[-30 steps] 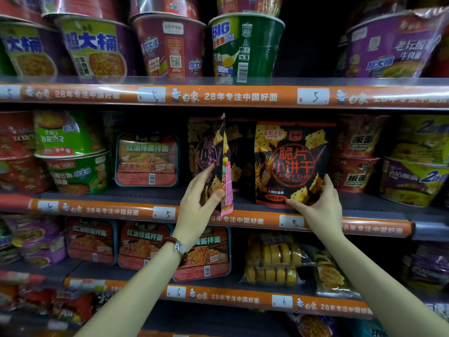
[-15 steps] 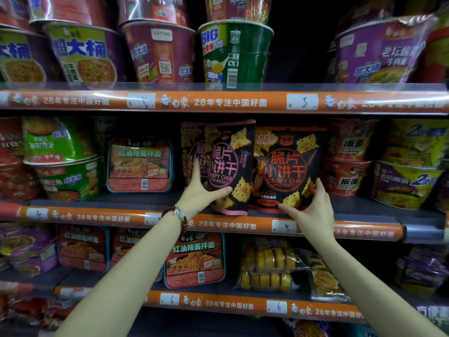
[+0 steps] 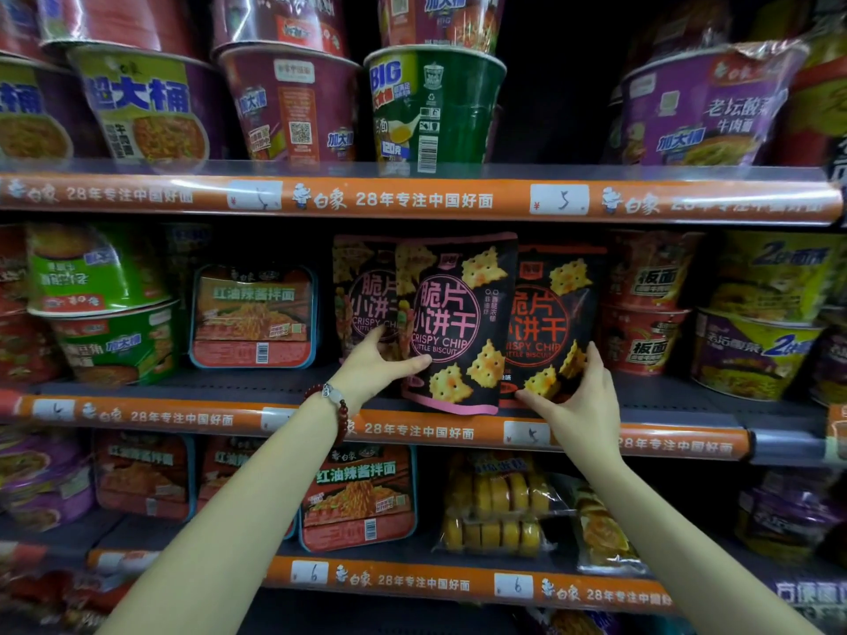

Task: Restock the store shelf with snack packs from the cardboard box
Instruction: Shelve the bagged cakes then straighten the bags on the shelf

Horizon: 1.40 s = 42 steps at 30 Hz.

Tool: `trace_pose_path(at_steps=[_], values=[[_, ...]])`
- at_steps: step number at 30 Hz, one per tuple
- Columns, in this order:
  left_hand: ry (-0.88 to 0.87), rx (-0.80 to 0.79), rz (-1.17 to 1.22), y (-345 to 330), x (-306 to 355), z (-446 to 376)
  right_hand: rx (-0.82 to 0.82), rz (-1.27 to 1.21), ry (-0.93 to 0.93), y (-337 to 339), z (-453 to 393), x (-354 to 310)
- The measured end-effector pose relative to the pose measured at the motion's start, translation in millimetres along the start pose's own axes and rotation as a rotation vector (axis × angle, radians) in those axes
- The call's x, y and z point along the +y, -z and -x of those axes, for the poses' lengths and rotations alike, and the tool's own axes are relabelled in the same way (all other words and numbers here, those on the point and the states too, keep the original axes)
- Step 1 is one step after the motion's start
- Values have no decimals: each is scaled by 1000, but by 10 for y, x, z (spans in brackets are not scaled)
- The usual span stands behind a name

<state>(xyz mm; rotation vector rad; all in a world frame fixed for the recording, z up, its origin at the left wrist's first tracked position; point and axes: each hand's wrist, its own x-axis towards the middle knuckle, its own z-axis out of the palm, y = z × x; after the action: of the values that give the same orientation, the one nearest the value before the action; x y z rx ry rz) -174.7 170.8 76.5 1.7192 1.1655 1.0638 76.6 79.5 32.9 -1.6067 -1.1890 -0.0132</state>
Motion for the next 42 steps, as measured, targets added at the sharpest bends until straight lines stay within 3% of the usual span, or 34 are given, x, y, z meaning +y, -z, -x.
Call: trace_pose_path(at_steps=[10,20,29,42], values=[[23,-17,23,-17,-22,-25,7,12,8,14,12,-4],[43,223,-48,534,-268,15,-6,10,-12,7,9,-22],[33,15,-191,771,-314,-64,-129,-61,-84,148,-120,-78],[-48,64,-335,398,-261,-92,-194,-5,-69,141,-110,-195]])
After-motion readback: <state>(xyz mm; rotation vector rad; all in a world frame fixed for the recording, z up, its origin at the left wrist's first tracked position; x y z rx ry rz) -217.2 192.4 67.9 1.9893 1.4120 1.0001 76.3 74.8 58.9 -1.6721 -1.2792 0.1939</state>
